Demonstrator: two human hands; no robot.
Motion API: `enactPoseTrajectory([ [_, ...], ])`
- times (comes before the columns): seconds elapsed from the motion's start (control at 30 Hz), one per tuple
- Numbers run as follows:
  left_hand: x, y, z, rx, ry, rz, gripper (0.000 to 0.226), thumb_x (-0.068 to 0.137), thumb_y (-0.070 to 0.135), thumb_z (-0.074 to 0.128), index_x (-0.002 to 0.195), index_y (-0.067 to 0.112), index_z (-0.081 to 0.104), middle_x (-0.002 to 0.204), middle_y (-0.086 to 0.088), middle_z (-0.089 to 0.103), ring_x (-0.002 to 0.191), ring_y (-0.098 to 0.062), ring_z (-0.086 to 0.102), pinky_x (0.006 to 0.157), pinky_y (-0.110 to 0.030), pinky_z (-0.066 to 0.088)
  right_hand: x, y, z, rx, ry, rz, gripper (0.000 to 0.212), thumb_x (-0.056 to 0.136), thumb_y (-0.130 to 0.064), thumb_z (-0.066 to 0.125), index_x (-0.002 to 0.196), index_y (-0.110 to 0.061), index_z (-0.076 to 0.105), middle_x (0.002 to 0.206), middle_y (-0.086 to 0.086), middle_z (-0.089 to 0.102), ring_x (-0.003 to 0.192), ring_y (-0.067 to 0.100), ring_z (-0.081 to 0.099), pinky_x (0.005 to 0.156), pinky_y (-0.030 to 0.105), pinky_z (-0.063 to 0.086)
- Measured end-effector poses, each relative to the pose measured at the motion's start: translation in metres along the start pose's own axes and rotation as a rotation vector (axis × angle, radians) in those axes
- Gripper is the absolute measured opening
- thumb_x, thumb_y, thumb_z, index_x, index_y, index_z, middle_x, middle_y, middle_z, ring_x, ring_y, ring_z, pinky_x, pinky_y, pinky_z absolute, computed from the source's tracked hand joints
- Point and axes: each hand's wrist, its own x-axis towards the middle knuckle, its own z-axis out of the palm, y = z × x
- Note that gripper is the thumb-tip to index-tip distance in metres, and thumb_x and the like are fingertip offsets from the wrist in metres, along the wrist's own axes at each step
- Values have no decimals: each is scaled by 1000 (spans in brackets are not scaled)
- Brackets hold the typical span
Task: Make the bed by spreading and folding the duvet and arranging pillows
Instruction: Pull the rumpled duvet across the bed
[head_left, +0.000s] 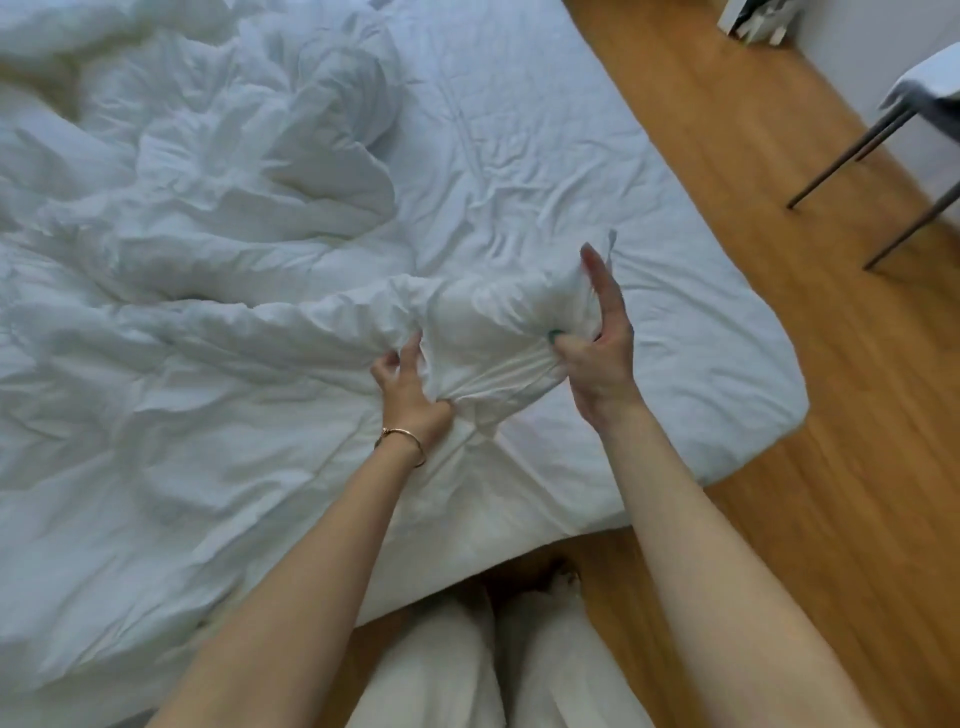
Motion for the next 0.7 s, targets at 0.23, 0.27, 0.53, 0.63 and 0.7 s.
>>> enactPoseTrajectory([
  [0.23, -64, -4, 55, 235, -395, -120, 85, 77, 3, 58, 146, 38, 22, 138, 3, 13, 120, -17, 40, 93, -15, 32, -15, 40, -123, -601, -2, 425, 89, 81, 9, 59, 150, -37, 25, 148, 2, 26, 139, 23, 30, 109, 29, 34],
  [0.27, -82, -19, 72, 333, -466, -227, 88, 77, 6, 58, 147, 39, 17, 143, 2, 10, 122, -21, 43, 92, -17, 37, -19, 58, -144, -718, -85, 647, 87, 83, 4, 60, 151, -36, 22, 152, 8, 17, 140, 29, 27, 111, 33, 34],
  [0.53, -112, -25, 133, 657, -243, -612, 34, 88, 27, 43, 118, 20, 58, 126, -7, 56, 105, -28, 59, 81, -32, 49, 26, 64, -183, -1240, -172, 526, 41, 85, -30, 63, 123, -20, 50, 155, 4, 8, 136, 29, 22, 107, 41, 33],
  [0.63, -67, 19, 141, 580, 113, -344, 29, 88, 29, 47, 106, 17, 66, 111, -5, 61, 108, -26, 54, 85, -33, 45, 65, 63, -153, -1320, -428, 334, 64, 82, -46, 66, 138, -26, 41, 156, 0, 17, 142, 23, 21, 114, 41, 25],
  [0.7, -34, 39, 147, 392, 230, -226, 34, 90, 30, 52, 121, 16, 59, 124, -6, 51, 119, -25, 44, 93, -34, 39, 86, 70, -136, -1417, -584, 259, 85, 78, -57, 67, 148, -29, 27, 156, -2, 23, 144, 22, 20, 117, 43, 19],
])
